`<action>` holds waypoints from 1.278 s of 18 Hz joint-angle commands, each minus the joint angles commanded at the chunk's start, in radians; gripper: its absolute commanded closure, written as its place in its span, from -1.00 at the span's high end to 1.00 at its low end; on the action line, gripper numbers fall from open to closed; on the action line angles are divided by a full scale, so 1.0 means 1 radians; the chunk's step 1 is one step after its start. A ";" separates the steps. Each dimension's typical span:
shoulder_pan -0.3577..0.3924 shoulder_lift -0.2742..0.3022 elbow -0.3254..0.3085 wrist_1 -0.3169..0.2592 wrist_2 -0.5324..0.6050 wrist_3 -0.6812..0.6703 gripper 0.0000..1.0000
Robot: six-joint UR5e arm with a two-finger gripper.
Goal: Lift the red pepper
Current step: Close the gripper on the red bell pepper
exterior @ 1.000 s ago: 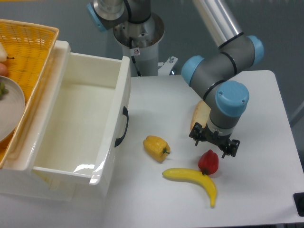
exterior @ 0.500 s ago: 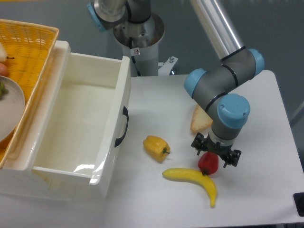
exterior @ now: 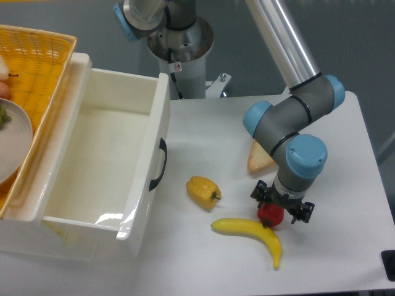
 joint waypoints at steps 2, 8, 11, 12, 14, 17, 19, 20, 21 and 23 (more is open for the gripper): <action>0.000 0.002 0.000 -0.002 -0.002 -0.002 1.00; -0.002 -0.002 -0.006 -0.002 -0.002 0.000 0.92; -0.005 0.000 -0.006 -0.003 -0.002 0.000 0.47; -0.005 0.003 -0.006 -0.003 -0.006 0.000 0.33; -0.006 0.002 -0.008 -0.003 -0.012 0.000 0.14; -0.006 0.003 -0.008 -0.005 -0.012 0.000 -0.13; -0.006 0.008 -0.008 -0.006 -0.012 0.000 -0.22; -0.006 0.009 -0.008 -0.006 -0.012 0.000 -0.25; -0.006 0.012 -0.008 -0.008 -0.014 0.000 -0.25; -0.006 0.029 -0.008 -0.011 -0.020 0.005 -0.25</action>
